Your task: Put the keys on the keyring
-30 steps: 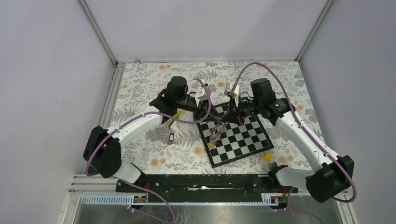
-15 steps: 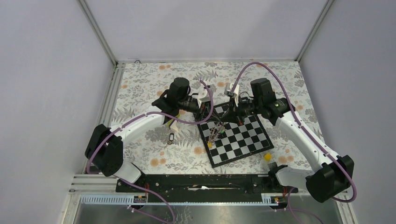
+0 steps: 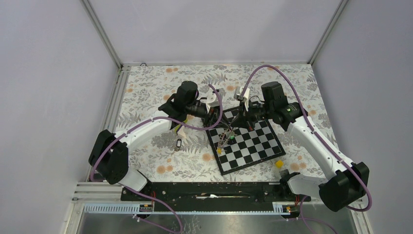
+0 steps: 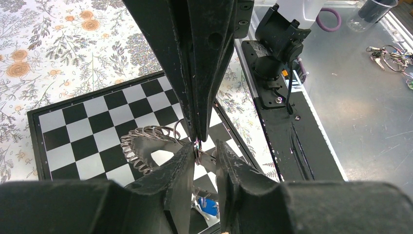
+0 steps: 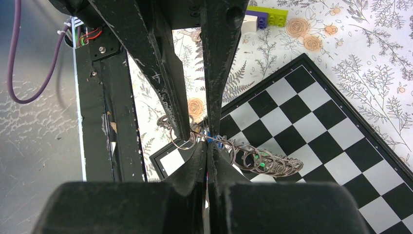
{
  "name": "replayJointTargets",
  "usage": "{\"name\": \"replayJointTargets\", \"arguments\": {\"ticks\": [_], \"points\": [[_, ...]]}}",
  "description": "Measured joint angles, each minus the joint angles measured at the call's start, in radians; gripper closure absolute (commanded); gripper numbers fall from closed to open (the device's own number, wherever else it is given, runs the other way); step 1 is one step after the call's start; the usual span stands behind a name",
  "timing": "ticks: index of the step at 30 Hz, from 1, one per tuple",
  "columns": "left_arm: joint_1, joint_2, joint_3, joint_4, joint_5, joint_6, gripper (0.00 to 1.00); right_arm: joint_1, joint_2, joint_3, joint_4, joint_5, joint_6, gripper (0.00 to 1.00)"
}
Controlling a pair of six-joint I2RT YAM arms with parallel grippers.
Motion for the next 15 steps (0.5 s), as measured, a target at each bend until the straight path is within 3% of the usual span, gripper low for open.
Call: {"name": "replayJointTargets", "arguments": {"ticks": [15], "points": [[0.001, 0.000, 0.000, 0.002, 0.000, -0.009, 0.88, 0.002, 0.000, 0.000, 0.000, 0.000, 0.000, 1.00]]}}
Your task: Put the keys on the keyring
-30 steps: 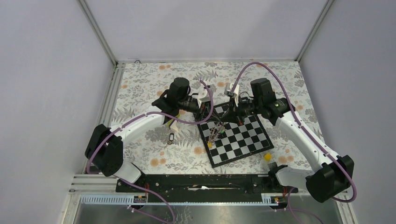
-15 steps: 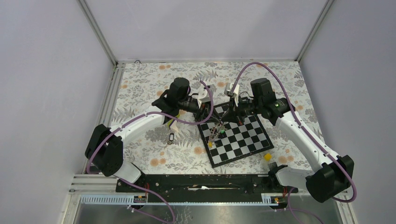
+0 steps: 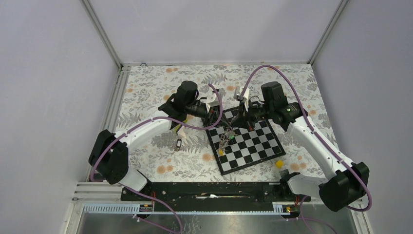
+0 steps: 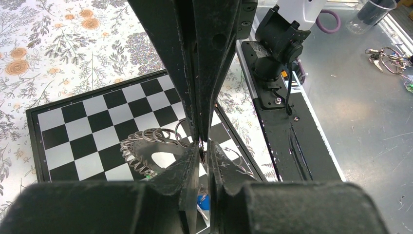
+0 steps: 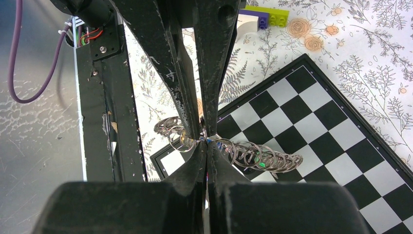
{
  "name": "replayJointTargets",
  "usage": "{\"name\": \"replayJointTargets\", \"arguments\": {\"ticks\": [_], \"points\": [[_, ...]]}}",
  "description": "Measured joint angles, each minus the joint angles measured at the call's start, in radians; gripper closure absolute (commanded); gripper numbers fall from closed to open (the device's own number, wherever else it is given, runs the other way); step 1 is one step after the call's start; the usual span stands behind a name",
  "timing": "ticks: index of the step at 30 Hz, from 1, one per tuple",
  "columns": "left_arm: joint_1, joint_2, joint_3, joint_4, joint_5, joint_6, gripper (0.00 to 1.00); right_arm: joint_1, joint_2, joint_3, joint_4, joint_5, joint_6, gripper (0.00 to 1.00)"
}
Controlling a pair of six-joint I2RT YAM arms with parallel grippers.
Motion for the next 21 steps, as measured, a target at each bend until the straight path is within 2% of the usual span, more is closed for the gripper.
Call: {"name": "replayJointTargets", "arguments": {"ticks": [5, 9, 16, 19, 21], "points": [[0.000, 0.000, 0.001, 0.000, -0.001, -0.010, 0.92, 0.001, 0.000, 0.000, 0.000, 0.000, 0.000, 1.00], [0.003, 0.000, 0.005, -0.001, -0.003, -0.013, 0.87, 0.001, 0.000, -0.002, 0.007, 0.000, 0.000, 1.00], [0.005, 0.000, 0.006, 0.002, -0.003, -0.015, 0.85, 0.002, 0.000, -0.008, 0.008, 0.001, 0.000, 1.00], [0.007, 0.000, 0.006, 0.007, -0.003, -0.015, 0.91, 0.002, 0.000, -0.011, 0.008, 0.001, 0.000, 1.00], [0.007, 0.000, 0.006, 0.008, -0.003, -0.015, 0.99, 0.002, 0.000, -0.011, 0.008, 0.001, 0.000, 1.00]]}}
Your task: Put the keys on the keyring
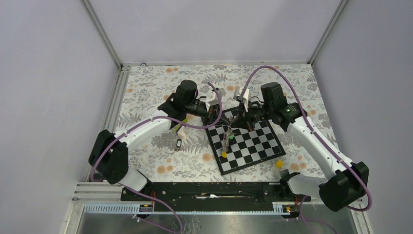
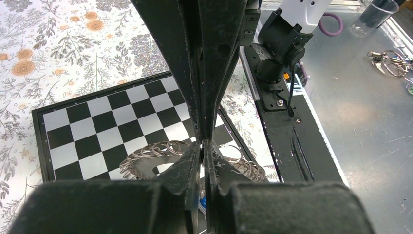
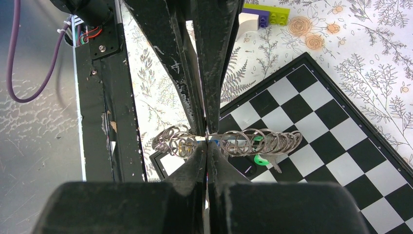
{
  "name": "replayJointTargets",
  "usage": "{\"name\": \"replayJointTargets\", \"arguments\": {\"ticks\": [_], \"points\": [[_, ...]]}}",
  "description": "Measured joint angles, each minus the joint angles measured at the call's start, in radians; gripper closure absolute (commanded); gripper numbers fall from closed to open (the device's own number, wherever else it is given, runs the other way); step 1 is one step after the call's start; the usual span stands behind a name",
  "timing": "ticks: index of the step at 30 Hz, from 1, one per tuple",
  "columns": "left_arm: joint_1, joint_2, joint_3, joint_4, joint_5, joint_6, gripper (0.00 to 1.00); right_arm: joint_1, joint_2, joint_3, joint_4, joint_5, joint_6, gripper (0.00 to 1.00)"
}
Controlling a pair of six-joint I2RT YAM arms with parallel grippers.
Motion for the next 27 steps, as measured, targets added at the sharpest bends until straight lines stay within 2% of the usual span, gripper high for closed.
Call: {"name": "replayJointTargets", "arguments": {"ticks": [7, 13, 27], "points": [[0.002, 0.000, 0.000, -0.002, 0.000, 0.002, 1.00, 0.000, 0.000, -0.002, 0.005, 0.000, 0.000, 1.00], [0.002, 0.000, 0.000, -0.008, 0.000, 0.019, 0.86, 0.000, 0.000, -0.002, 0.006, 0.000, 0.000, 1.00], [0.005, -0.007, 0.000, -0.019, 0.000, 0.039, 0.81, 0.000, 0.000, -0.002, 0.006, 0.000, 0.002, 1.00]]}}
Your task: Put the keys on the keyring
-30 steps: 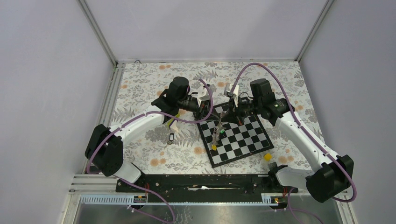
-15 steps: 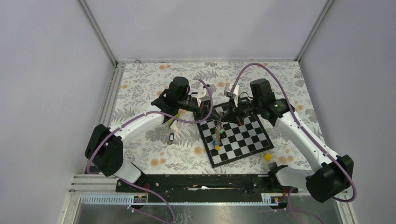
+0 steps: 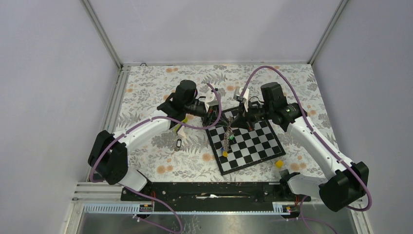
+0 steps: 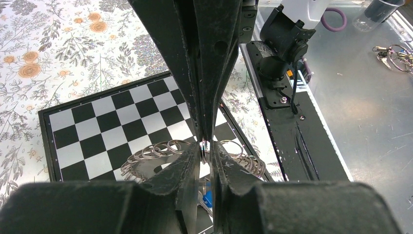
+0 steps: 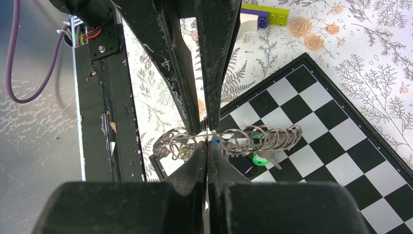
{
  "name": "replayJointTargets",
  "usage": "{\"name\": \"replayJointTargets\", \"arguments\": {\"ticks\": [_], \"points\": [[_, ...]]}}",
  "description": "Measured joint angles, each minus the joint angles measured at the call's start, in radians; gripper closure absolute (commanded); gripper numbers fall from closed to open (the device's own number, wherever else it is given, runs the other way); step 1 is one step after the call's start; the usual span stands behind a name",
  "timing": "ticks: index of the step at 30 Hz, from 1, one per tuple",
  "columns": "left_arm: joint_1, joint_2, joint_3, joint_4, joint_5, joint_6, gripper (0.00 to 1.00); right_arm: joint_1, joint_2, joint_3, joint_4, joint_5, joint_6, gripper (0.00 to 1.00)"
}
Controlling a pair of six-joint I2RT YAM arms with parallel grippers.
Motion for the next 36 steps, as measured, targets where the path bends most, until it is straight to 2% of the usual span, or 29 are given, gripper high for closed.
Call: {"name": "replayJointTargets", "arguments": {"ticks": [27, 31, 36], "points": [[0.000, 0.000, 0.000, -0.010, 0.000, -0.001, 0.79, 0.000, -0.003, 0.000, 0.000, 0.000, 0.007, 1.00], [0.000, 0.001, 0.000, -0.010, 0.000, -0.002, 0.82, 0.000, -0.003, 0.000, 0.001, 0.000, 0.008, 1.00], [0.000, 0.004, 0.000, -0.010, 0.000, -0.008, 0.91, 0.000, -0.004, 0.000, 0.003, -0.001, 0.011, 1.00]]}}
